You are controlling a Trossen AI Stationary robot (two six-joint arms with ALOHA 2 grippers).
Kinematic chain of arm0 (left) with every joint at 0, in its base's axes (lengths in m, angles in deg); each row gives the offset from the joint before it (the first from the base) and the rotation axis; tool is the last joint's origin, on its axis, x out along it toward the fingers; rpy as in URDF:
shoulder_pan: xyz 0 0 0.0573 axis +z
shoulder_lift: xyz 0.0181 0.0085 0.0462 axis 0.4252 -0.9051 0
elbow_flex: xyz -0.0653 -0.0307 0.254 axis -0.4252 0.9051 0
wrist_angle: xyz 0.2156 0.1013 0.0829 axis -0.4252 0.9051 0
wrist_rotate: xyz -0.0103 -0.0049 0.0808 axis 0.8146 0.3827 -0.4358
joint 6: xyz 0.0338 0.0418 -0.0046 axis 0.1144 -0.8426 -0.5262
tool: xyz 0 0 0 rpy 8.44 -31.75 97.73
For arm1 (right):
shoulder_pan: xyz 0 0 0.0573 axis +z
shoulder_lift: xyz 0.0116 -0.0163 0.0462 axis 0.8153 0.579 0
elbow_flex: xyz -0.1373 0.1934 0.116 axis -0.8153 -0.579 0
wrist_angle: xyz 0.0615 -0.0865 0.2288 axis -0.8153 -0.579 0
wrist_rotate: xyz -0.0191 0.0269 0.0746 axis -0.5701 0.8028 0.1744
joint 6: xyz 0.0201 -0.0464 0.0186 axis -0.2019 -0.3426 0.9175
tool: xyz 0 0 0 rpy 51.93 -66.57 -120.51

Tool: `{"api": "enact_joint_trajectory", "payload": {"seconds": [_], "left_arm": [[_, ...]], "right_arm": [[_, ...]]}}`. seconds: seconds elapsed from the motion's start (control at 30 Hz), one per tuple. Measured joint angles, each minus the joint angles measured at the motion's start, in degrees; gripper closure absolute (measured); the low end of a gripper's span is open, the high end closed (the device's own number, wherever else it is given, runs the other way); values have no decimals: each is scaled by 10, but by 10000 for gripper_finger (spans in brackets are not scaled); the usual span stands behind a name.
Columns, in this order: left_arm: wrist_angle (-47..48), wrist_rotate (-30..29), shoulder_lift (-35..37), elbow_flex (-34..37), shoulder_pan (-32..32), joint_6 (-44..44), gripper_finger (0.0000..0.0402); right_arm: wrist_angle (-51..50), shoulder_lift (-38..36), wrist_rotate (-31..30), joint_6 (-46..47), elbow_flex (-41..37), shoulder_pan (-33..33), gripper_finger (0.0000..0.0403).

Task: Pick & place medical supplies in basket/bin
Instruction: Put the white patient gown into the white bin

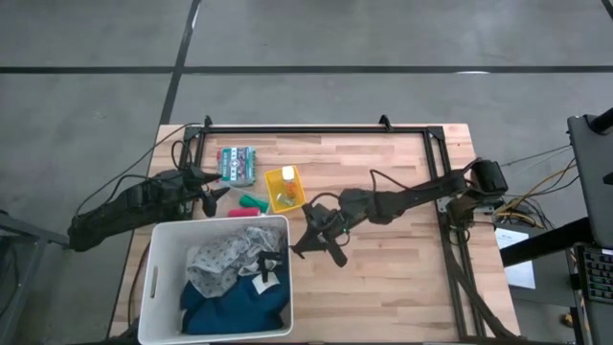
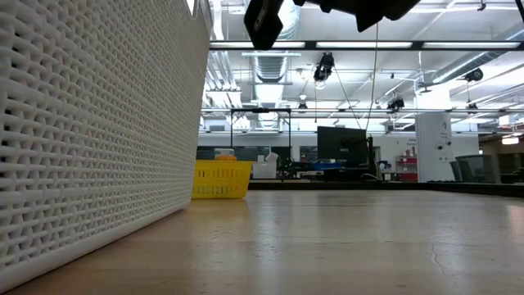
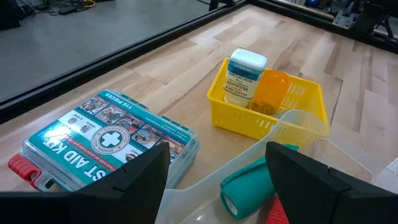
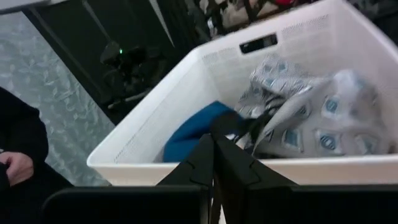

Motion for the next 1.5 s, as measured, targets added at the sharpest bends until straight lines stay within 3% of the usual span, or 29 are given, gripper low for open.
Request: {"api": "enact_joint_trajectory", "payload": {"seconds": [0.23,0.53,0.97,1.23,1.5], "left_arm": [[0,0,0,0,0,0,130],[0,0,0,0,0,0,130],[0,0,0,0,0,0,130],[0,0,0,0,0,0,130],[0,0,0,0,0,0,130]], "right_arm": [[17,-20,-11,0,10,-22,394],[1,-5,-21,-67,108,-23,394],[-137,107,-15,-136,289,-23,394],[-209,186,7,-126,363,-24,394],[-247,235,25,-55,413,-32,394]]}}
